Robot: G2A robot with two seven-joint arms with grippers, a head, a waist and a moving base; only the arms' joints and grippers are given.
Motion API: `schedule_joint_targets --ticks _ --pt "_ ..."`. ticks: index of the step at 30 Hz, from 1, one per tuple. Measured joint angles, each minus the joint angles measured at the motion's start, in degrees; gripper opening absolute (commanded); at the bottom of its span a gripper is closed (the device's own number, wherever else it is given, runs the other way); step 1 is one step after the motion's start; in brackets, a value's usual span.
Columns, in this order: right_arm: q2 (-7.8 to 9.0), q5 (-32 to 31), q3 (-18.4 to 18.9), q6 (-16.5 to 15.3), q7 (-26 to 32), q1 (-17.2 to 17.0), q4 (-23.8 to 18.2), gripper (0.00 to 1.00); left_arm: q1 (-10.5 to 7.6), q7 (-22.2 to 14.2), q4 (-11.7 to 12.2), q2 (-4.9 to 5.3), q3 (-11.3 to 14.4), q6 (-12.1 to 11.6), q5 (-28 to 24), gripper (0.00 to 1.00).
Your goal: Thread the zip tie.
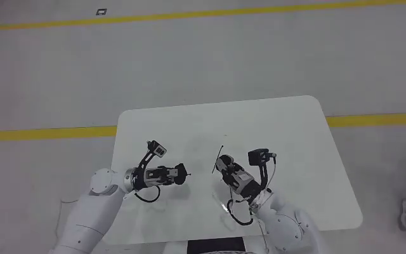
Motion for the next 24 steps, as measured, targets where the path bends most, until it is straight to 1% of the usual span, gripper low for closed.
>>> schedule_joint_targets --ticks 4,7,10,14,18,24 --pt "0.00 0.0 0.0 0.0 0.0 0.0 0.0 0.00 0.00 0.0 0.0 0.00 0.0 0.0 0.0 0.00" --pt "0.05 -0.8 -0.8 0.1 -1.8 -0.1 -0.5 0.00 0.00 0.0 0.0 0.00 0.0 0.0 0.0 0.00" --pt "0.16 -4.6 -2.7 0.6 -5.5 -1.3 -1.8 0.00 0.00 0.0 0.0 0.00 0.0 0.0 0.0 0.00" --pt "0.24 -10.1 -6.1 2.2 -11.2 -3.6 -3.5 0.00 0.00 0.0 0.0 0.00 0.0 0.0 0.0 0.00" --pt "0.36 -14.5 -8.9 3.6 -15.4 -5.2 -3.8 0.00 0.00 0.0 0.0 0.00 0.0 0.0 0.0 0.00" --pt "0.66 -17.3 -9.8 3.8 -18.7 -4.9 -2.2 0.00 0.00 0.0 0.0 0.00 0.0 0.0 0.0 0.00"
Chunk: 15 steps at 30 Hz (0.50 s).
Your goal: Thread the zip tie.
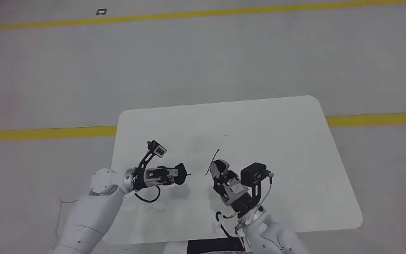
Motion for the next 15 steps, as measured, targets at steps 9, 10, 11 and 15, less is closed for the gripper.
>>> schedule_joint_targets --ticks 9,10,11,15 --pt "0.13 -2.5 -1.9 0.8 -4.7 2.1 2.5 0.00 0.00 0.0 0.0 0.00 0.0 0.0 0.0 0.00" --pt "0.12 -2.7 -2.2 0.9 -4.9 2.5 2.8 0.00 0.00 0.0 0.0 0.00 0.0 0.0 0.0 0.00" --pt "0.12 -3.1 -2.5 0.9 -5.0 2.9 3.1 0.00 0.00 0.0 0.0 0.00 0.0 0.0 0.0 0.00" --pt "0.13 -3.3 -2.6 0.9 -5.0 3.0 3.1 0.00 0.00 0.0 0.0 0.00 0.0 0.0 0.0 0.00"
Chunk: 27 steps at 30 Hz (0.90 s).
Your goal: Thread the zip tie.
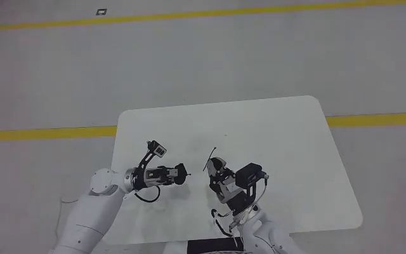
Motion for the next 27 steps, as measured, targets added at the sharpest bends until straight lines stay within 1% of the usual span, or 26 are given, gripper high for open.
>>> schedule_joint_targets --ticks 6,8,11,17,23,27 --pt "0.01 0.0 0.0 0.0 0.1 0.1 0.0 0.00 0.00 0.0 0.0 0.00 0.0 0.0 0.0 0.00" --pt "0.07 -1.3 -0.3 0.0 0.5 0.7 0.3 0.00 0.00 0.0 0.0 0.00 0.0 0.0 0.0 0.00" --pt "0.09 -3.4 -1.1 1.4 0.0 1.5 0.6 0.00 0.00 0.0 0.0 0.00 0.0 0.0 0.0 0.00" --pt "0.09 -5.3 -2.7 3.8 -0.6 3.3 2.0 0.00 0.00 0.0 0.0 0.00 0.0 0.0 0.0 0.00" --pt "0.46 -5.4 -3.9 5.2 -1.9 4.5 2.9 0.00 0.00 0.0 0.0 0.00 0.0 0.0 0.0 0.00" --pt "0.60 -5.4 -4.0 5.3 -2.2 4.6 3.0 0.00 0.00 0.0 0.0 0.00 0.0 0.0 0.0 0.00"
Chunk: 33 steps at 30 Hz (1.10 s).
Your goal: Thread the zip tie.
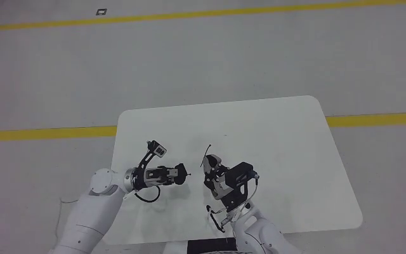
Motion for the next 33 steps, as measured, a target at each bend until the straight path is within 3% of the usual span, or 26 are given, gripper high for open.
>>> schedule_joint_targets --ticks 22,27,33 --pt "-0.01 0.0 0.0 0.0 0.0 0.0 0.0 0.00 0.00 0.0 0.0 0.00 0.0 0.0 0.0 0.00" --pt "-0.01 0.0 0.0 0.0 0.0 0.0 0.0 0.00 0.12 4.6 -0.3 -0.12 0.2 0.0 1.2 0.00" --pt "-0.01 0.0 0.0 0.0 0.0 0.0 0.0 0.00 -0.25 5.8 0.2 -0.66 -0.5 0.0 0.1 0.00"
